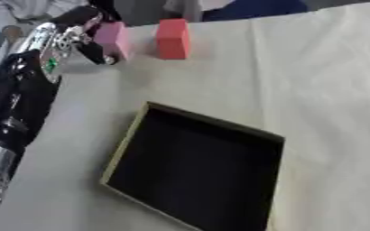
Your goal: Pick up objects on the table and place them in the box.
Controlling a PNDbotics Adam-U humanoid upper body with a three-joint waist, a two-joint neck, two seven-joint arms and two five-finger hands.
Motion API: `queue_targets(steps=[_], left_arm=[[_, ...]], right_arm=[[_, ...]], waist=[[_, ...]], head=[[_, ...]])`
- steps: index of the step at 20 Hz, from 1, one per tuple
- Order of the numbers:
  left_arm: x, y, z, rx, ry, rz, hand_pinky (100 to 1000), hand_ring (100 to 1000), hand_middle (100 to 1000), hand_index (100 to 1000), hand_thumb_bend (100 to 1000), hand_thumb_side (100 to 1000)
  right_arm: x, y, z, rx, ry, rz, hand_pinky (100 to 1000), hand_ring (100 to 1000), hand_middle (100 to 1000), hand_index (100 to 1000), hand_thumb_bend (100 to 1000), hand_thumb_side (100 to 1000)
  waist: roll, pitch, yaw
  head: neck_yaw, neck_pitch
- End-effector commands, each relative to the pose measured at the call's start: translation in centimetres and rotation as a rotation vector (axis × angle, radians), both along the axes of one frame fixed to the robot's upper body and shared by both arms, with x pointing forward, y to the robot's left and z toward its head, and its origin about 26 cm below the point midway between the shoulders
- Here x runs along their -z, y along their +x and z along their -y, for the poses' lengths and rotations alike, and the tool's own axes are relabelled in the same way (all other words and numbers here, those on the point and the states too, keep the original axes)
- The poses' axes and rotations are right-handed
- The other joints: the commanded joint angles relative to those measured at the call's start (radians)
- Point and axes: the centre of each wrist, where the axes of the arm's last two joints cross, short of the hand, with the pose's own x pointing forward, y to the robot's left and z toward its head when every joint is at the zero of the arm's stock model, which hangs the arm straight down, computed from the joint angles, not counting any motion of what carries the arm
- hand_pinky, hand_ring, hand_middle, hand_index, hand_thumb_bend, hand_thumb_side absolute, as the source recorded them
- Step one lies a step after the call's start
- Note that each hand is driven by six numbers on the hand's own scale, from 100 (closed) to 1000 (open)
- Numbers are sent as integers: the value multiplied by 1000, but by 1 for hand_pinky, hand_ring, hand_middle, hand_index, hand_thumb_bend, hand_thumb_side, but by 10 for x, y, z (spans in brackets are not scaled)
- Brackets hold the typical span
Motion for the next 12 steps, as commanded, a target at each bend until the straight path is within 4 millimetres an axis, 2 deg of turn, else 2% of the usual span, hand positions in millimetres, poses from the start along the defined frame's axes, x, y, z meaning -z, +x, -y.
queue_targets(steps=[1, 12], left_arm=[[-21, -8, -2, 9, 18, 43, 572, 417, 381, 479, 376, 100], [-33, -12, 28, 134, 37, 75, 543, 401, 366, 461, 339, 100]], right_arm=[[-8, -6, 2, 9, -13, 33, 822, 792, 677, 730, 100, 628], [1, -6, 4, 31, -11, 15, 822, 792, 678, 731, 100, 630]], waist=[[-7, -37, 4], [-26, -71, 37]], head=[[-6, 12], [-84, 85]])
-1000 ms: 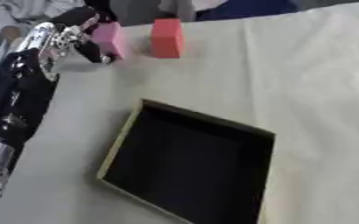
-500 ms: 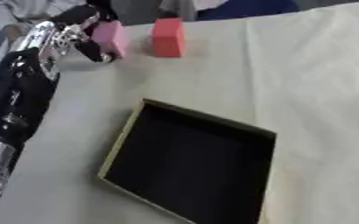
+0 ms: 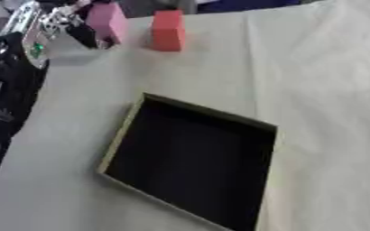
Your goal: Pick up objects on the table and place them in the box.
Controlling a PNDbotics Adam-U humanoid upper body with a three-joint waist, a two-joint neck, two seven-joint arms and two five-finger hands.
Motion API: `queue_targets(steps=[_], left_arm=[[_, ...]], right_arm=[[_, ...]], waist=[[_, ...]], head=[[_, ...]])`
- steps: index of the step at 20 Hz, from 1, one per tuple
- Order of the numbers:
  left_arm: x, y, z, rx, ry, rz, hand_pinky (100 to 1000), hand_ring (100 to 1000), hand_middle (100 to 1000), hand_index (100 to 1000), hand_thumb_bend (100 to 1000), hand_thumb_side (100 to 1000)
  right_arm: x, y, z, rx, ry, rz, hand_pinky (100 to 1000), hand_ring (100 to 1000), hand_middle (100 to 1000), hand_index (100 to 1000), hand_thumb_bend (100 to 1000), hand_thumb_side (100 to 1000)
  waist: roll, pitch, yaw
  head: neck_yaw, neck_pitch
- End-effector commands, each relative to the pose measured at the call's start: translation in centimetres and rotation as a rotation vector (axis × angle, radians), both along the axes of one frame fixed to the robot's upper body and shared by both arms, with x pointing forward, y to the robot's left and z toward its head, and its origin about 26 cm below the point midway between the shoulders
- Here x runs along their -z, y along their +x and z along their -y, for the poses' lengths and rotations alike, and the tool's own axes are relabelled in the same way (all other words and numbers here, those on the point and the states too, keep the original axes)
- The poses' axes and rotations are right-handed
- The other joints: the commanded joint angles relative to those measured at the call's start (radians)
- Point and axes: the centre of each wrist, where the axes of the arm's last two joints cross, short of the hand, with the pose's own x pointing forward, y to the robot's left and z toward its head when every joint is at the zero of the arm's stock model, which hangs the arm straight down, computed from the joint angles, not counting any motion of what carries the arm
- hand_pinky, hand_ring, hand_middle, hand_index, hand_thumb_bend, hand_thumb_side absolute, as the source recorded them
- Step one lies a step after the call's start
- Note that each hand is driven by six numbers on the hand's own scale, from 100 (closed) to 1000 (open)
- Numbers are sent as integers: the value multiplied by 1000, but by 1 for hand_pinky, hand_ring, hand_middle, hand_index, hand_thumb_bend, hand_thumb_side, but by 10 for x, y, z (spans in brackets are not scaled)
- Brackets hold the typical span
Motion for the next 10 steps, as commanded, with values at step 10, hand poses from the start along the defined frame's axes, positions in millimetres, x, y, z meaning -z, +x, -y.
queue_targets(steps=[10], left_arm=[[-27, -23, 38, 134, 76, 81, 530, 395, 360, 450, 324, 100]], right_arm=[[1, -7, -3, 34, -31, 19, 822, 791, 682, 732, 100, 633]], waist=[[-36, -88, 35]], head=[[-42, 74]])
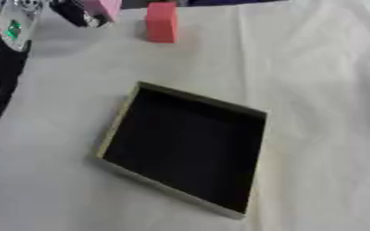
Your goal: Pick up objects on the table and place them in the box.
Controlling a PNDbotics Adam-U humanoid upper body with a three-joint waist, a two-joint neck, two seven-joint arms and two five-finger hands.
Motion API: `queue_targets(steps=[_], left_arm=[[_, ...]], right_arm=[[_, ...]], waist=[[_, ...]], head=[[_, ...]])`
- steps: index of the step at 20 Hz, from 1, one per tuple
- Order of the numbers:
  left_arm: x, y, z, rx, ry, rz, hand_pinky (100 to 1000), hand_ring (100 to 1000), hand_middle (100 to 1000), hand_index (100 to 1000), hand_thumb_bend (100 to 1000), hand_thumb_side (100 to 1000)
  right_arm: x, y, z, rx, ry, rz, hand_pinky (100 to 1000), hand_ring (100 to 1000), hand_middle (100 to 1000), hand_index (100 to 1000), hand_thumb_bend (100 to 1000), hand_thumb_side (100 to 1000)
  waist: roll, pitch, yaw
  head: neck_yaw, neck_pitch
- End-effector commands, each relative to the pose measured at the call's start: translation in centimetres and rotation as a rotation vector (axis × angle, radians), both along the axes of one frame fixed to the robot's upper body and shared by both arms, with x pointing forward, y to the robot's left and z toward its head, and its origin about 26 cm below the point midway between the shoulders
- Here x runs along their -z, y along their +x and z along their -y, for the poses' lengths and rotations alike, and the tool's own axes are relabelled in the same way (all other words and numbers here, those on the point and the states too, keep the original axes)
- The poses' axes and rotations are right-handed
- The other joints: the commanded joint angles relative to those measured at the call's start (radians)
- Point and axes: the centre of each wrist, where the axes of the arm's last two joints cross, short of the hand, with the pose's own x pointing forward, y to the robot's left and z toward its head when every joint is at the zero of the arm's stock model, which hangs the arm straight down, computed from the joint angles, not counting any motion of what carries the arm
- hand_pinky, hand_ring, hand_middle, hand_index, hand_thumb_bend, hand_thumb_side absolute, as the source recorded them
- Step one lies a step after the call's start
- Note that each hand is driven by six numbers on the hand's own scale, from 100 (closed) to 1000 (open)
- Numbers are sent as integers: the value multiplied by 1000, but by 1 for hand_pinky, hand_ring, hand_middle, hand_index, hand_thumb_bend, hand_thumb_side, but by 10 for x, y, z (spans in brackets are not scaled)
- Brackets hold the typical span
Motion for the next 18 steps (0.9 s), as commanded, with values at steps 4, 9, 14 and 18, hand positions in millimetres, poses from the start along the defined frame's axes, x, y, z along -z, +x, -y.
queue_targets(steps=[4, 9, 14, 18], left_arm=[[-21, -24, 23, 97, 56, 53, 530, 397, 361, 450, 306, 100], [-16, -47, 56, 211, 114, 73, 532, 403, 360, 455, 351, 100], [-9, -75, 85, 322, 153, 70, 526, 392, 351, 443, 334, 100], [-8, -97, 100, 399, 142, 97, 529, 394, 357, 449, 325, 100]], right_arm=[[-5, -7, -5, 16, -38, 25, 821, 791, 683, 733, 100, 635], [1, -9, -8, 26, -42, 18, 820, 794, 683, 732, 100, 638], [6, -11, -13, 28, -43, 15, 820, 794, 684, 732, 100, 641], [10, -13, -13, 38, -37, 12, 819, 793, 684, 732, 100, 643]], waist=[[-15, -58, 20], [-21, -87, 42], [-27, -113, 58], [-30, -126, 68]], head=[[-30, 32], [-78, 60], [-92, 79], [-90, 94]])
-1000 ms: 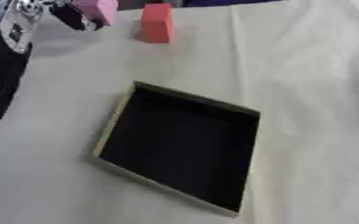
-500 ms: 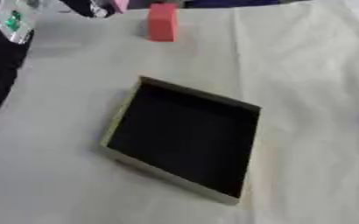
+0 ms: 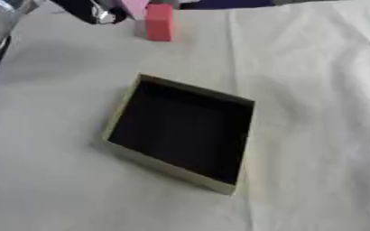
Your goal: Pick up objects on the table and place them in the box.
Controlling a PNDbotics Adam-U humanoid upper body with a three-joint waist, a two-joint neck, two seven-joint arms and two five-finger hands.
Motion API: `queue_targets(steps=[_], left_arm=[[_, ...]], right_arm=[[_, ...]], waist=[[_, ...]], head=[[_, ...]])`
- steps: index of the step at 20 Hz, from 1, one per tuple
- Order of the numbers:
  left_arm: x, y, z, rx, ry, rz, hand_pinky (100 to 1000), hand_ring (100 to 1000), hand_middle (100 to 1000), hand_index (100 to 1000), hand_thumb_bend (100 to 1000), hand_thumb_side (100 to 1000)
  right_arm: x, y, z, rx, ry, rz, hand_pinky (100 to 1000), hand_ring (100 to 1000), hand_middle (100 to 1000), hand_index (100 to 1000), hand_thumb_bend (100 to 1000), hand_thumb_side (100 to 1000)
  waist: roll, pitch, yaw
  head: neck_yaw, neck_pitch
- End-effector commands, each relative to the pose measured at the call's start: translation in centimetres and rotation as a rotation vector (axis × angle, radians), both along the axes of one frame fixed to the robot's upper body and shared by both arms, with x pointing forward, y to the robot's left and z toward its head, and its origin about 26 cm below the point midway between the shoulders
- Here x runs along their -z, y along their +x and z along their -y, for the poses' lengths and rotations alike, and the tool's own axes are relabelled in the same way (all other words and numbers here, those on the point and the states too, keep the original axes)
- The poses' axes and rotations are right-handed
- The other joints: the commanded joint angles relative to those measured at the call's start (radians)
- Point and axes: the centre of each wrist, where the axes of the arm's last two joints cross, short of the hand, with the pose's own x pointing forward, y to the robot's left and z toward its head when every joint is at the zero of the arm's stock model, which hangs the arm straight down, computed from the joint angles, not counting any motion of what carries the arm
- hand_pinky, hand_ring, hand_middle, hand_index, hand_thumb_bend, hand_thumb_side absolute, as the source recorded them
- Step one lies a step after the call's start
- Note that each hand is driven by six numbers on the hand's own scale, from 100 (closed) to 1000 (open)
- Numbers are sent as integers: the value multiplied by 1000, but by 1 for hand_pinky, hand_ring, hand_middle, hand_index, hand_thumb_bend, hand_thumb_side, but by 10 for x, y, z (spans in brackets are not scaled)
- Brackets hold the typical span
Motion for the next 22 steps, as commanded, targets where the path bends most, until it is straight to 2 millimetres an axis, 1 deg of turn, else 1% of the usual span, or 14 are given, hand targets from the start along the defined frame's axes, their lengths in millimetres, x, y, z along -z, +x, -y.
queue_targets(steps=[1, 5, 9, 14, 16, 19, 22], left_arm=[[-12, -24, 6, 46, 3, 54, 530, 396, 358, 450, 324, 100], [-7, -48, 21, 147, -23, 59, 537, 396, 361, 451, 300, 100], [1, -68, 36, 223, -5, 34, 539, 398, 362, 454, 295, 100], [12, -70, 50, 284, 68, 19, 550, 406, 366, 462, 318, 100], [17, -69, 56, 311, 106, 26, 552, 410, 354, 466, 335, 100], [27, -69, 64, 352, 159, 33, 513, 408, 354, 468, 340, 100], [37, -68, 72, 385, 193, 14, 498, 408, 356, 471, 325, 100]], right_arm=[[-8, -7, -1, 14, -19, 35, 819, 793, 684, 731, 100, 652], [-6, -8, -3, 17, -16, 36, 819, 793, 684, 731, 100, 639], [-4, -9, -4, 16, -15, 35, 818, 793, 684, 731, 100, 646], [-3, -10, -5, 19, -10, 33, 819, 793, 683, 731, 100, 646], [-3, -10, -4, 21, -5, 33, 818, 794, 683, 730, 100, 646], [-2, -10, -3, 21, 2, 33, 818, 794, 681, 730, 100, 646], [-1, -10, -2, 21, 10, 31, 818, 794, 681, 729, 100, 647]], waist=[[-6, -28, 5], [-10, -38, 19], [-17, -46, 33], [-23, -48, 45], [-25, -46, 48], [-27, -42, 52], [-28, -38, 54]], head=[[-1, 18], [-8, 29], [-30, 34], [-45, 37], [-48, 37], [-48, 33], [-45, 29]])
